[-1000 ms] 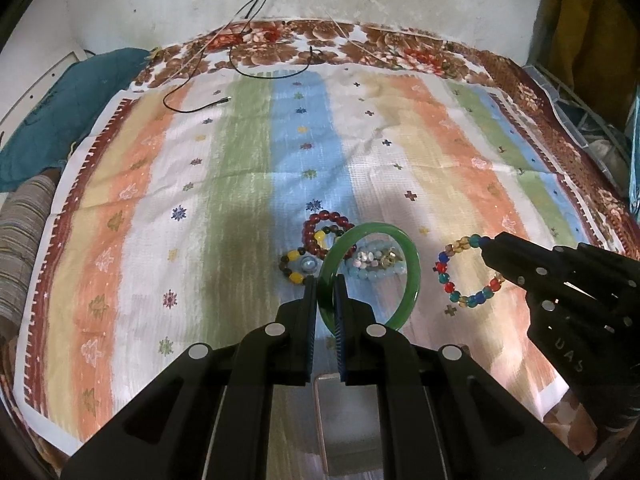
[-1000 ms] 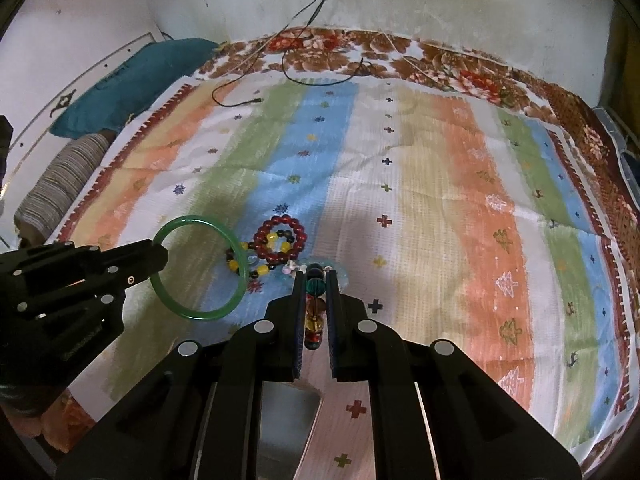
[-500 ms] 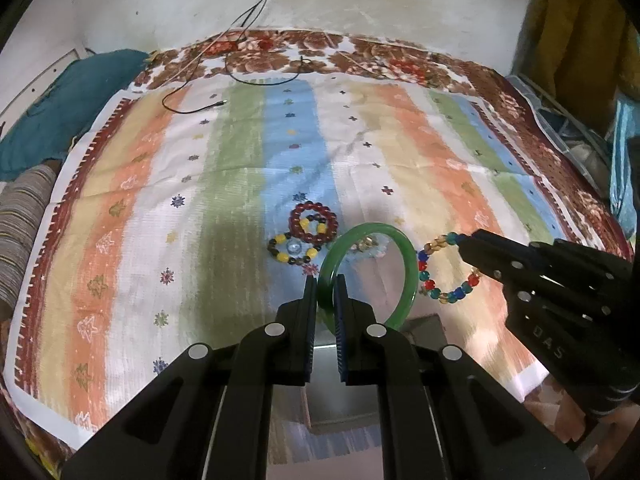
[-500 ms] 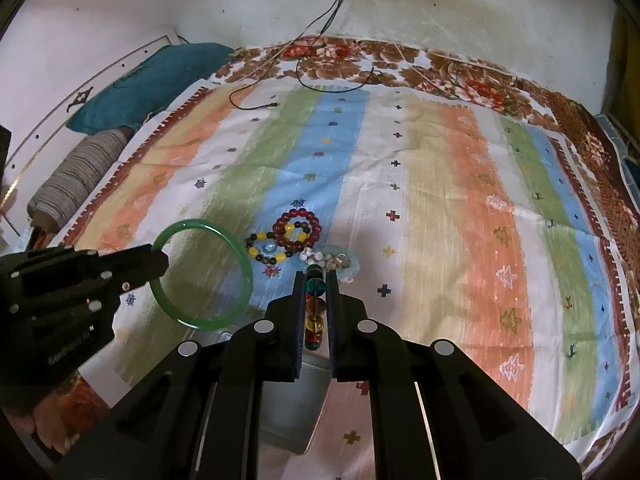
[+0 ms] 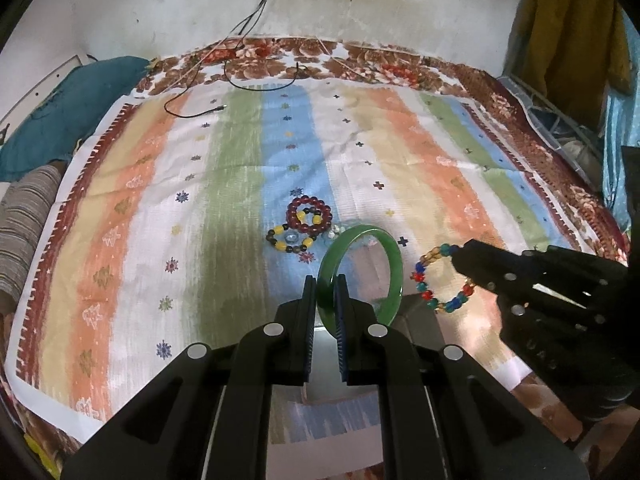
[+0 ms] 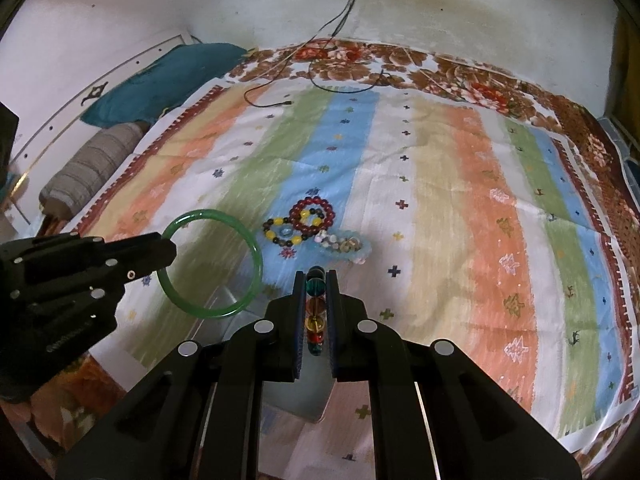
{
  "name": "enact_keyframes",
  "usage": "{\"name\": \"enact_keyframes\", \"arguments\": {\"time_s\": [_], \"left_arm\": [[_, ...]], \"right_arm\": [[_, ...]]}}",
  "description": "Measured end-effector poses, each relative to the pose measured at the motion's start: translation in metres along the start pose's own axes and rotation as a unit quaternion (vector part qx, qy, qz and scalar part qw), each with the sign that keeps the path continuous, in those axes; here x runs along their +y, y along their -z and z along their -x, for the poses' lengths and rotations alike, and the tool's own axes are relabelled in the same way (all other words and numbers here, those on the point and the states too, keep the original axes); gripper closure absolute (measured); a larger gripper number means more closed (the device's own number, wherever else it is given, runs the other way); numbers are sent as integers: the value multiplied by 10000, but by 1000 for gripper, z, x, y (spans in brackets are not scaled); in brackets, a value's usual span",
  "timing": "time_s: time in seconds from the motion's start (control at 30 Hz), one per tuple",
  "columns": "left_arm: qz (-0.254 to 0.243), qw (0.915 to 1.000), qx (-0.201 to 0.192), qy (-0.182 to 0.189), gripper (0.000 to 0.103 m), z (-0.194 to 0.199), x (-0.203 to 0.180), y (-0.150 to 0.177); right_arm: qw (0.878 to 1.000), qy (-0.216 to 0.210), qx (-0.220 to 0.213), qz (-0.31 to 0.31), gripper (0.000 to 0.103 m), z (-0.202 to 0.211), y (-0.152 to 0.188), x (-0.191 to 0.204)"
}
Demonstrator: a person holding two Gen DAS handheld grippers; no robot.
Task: Organize jewelry
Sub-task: 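Lower both held pieces into the silver tin and open both tools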
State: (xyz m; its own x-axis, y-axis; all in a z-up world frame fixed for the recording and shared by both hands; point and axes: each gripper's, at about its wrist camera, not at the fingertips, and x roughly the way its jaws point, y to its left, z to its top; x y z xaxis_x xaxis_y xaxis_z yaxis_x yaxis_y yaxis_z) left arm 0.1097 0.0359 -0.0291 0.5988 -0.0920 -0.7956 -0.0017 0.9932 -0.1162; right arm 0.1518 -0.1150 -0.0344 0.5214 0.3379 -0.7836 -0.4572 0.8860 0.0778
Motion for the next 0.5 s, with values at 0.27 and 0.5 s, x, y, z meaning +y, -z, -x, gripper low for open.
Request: {"name": "enact_keyframes", "arguments": {"time_s": [0.27,0.5], "left_arm": [[-66,10000,-52,7,94,10,-3,14],[-166,9999,-16,13,93,11,-7,21]], "right_arm": [[10000,-83,-24,47,93,9,12,5],[9999,-79,55,82,93,8,20,8]]}}
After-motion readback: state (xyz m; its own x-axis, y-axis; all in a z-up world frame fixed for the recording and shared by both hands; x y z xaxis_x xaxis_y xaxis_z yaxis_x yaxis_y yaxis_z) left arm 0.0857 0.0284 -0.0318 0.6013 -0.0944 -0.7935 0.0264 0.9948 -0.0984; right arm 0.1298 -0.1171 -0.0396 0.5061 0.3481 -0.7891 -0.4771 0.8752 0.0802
